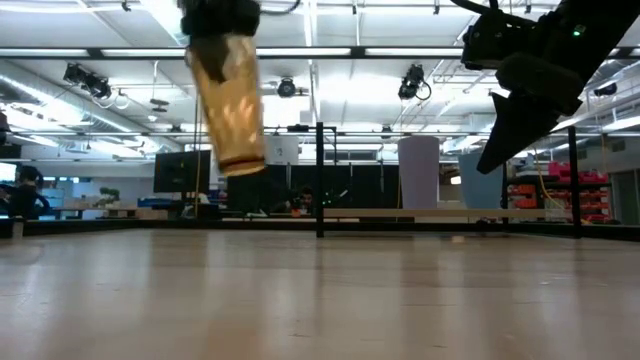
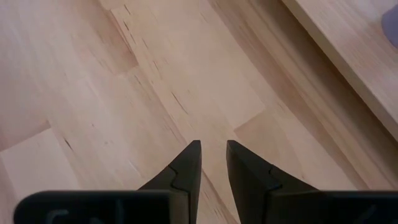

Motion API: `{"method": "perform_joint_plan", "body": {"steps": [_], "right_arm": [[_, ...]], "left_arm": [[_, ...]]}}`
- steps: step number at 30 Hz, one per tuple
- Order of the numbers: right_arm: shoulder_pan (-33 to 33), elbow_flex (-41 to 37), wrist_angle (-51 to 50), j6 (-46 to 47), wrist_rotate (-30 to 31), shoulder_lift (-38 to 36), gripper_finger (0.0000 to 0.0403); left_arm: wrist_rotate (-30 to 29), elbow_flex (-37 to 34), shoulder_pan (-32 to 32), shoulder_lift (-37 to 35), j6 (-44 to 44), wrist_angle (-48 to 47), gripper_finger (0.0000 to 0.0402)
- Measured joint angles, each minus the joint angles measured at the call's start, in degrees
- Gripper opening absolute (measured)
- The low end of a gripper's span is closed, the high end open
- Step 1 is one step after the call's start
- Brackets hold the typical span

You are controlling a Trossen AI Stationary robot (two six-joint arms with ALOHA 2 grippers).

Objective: Stack small to large cups/mugs on shelf
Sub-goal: Put the brown cup on the shelf

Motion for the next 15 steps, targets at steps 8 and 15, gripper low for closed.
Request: {"method": "perform_joint_plan", "body": {"steps": [8, 15], "right_arm": [[0.02, 0.00, -1.62, -0.02, -0.01, -0.05, 0.0084], [0.01, 0.00, -2.79, 0.00, -0.09, -2.83, 0.0084]], "left_arm": [[0.01, 5.55, -8.65, 3.62, -2.61, 2.86, 0.0012], [0.00, 16.38, -12.33, 13.33, -0.11, 1.95, 0.0012]]}}
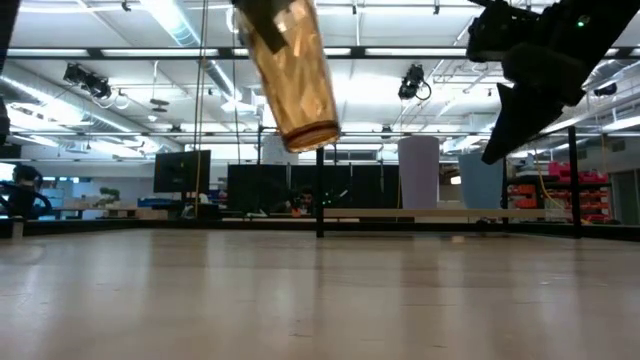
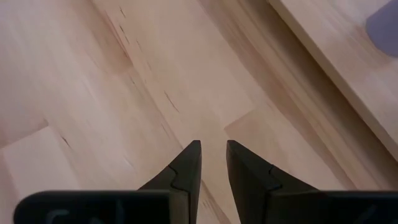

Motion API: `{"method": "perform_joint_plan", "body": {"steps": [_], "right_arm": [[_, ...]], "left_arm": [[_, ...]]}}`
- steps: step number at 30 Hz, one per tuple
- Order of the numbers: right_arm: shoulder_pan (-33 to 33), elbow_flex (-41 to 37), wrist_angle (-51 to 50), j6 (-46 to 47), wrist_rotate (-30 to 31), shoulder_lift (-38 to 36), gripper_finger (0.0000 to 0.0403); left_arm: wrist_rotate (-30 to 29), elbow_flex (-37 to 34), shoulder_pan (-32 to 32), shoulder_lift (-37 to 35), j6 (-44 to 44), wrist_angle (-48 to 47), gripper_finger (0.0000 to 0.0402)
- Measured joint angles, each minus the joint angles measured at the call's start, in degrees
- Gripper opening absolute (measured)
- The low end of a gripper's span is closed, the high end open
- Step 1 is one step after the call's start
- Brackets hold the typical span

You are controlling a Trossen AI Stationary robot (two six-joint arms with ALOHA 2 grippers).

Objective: Stack small to large cups/mugs on shelf
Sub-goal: Put the brown cup on the shelf

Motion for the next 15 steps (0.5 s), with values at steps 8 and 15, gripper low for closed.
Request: {"method": "perform_joint_plan", "body": {"steps": [8, 15], "right_arm": [[0.03, 0.00, -1.95, 0.01, 0.06, -2.06, 0.0084], [0.04, -0.62, -3.52, 0.17, 0.07, -2.24, 0.0084]], "left_arm": [[-0.14, 15.65, 1.29, 12.52, 3.45, -6.70, 0.0012], [-0.12, 21.73, 2.27, 20.03, 5.16, -8.85, 0.0012]]}}
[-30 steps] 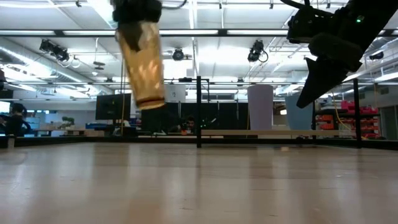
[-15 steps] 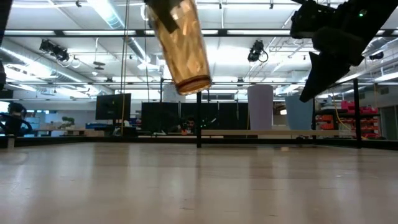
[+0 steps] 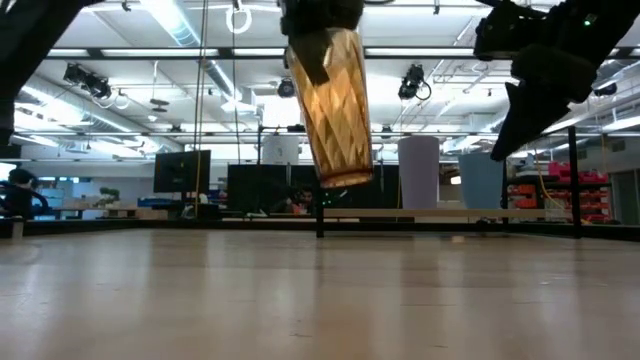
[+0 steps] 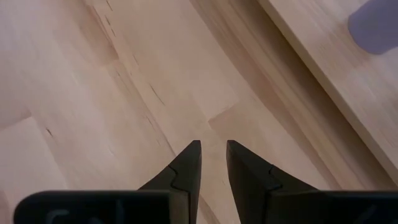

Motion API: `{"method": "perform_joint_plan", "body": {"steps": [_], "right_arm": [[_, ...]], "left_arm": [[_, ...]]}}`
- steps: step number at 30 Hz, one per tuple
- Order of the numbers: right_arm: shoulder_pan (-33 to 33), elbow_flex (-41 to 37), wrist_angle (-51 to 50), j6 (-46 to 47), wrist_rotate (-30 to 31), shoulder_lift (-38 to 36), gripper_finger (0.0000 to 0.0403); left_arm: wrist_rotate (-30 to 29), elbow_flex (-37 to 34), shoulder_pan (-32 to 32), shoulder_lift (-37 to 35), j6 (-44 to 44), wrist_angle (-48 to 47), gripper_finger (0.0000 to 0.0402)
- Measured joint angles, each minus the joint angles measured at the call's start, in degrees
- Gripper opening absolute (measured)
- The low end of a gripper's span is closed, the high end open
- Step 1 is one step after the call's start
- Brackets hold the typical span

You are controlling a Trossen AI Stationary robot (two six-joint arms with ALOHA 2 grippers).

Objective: Stack small to large cups/mugs on shelf
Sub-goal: Put the brown cup on the shelf

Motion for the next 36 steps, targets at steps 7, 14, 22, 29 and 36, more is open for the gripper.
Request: {"method": "perform_joint_plan", "body": {"steps": [7, 14, 22, 29, 36], "right_arm": [[0.00, -0.56, -0.18, 0.02, 0.00, 0.00, 0.0084], [0.00, -0.59, -0.14, 0.44, 0.00, 0.00, 0.0084], [0.00, -0.61, -0.03, 0.46, 0.00, 0.02, 0.0084], [0.00, -0.63, 0.06, 0.48, 0.00, 0.02, 0.0084], [0.00, -0.63, 0.13, 0.50, 0.02, 0.02, 0.0084]], "left_arm": [[0.20, 1.68, 0.55, 4.25, 1.26, 0.01, 0.0012], [0.46, 1.70, 0.85, 6.12, 1.46, 0.15, 0.0012], [0.46, 1.66, 0.90, 8.70, 1.56, -0.54, 0.0012], [0.44, 1.62, 0.96, 9.65, 1.63, 0.41, 0.0012], [0.44, 1.62, 1.22, 9.76, 2.09, 0.36, 0.0032]]}}
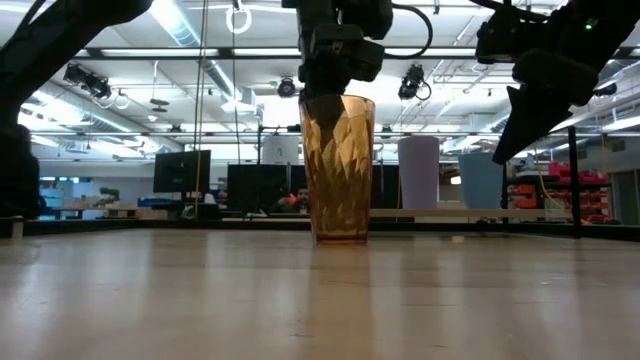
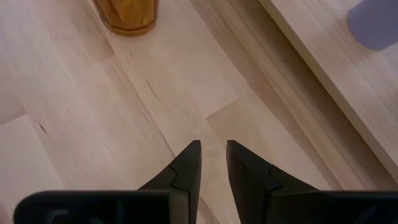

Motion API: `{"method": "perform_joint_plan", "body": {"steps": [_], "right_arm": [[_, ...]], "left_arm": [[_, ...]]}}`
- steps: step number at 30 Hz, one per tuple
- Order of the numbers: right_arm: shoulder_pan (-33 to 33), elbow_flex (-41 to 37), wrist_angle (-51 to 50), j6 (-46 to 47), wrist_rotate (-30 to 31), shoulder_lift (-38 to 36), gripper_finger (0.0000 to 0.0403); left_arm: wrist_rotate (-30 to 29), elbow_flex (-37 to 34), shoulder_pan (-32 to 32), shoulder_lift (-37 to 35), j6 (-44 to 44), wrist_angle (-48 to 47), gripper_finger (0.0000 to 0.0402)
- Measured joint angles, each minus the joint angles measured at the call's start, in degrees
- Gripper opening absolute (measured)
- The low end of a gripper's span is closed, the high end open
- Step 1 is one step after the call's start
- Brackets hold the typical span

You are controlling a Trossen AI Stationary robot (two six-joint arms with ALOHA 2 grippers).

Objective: Stack small to large cups/mugs on shelf
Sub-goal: Put the brown cup on the shelf

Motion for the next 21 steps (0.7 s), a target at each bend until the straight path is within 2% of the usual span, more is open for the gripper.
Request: {"method": "perform_joint_plan", "body": {"steps": [9, 21], "right_arm": [[0.00, 0.00, 0.00, 1.02, 0.00, 0.00, 0.0084], [0.00, 0.00, 0.00, 1.05, -0.01, 0.00, 0.0084]], "left_arm": [[0.00, 0.00, 0.00, 0.00, -0.04, 0.03, 0.0037], [0.02, 0.00, 0.00, -0.02, -0.66, 0.01, 0.0086]]}}
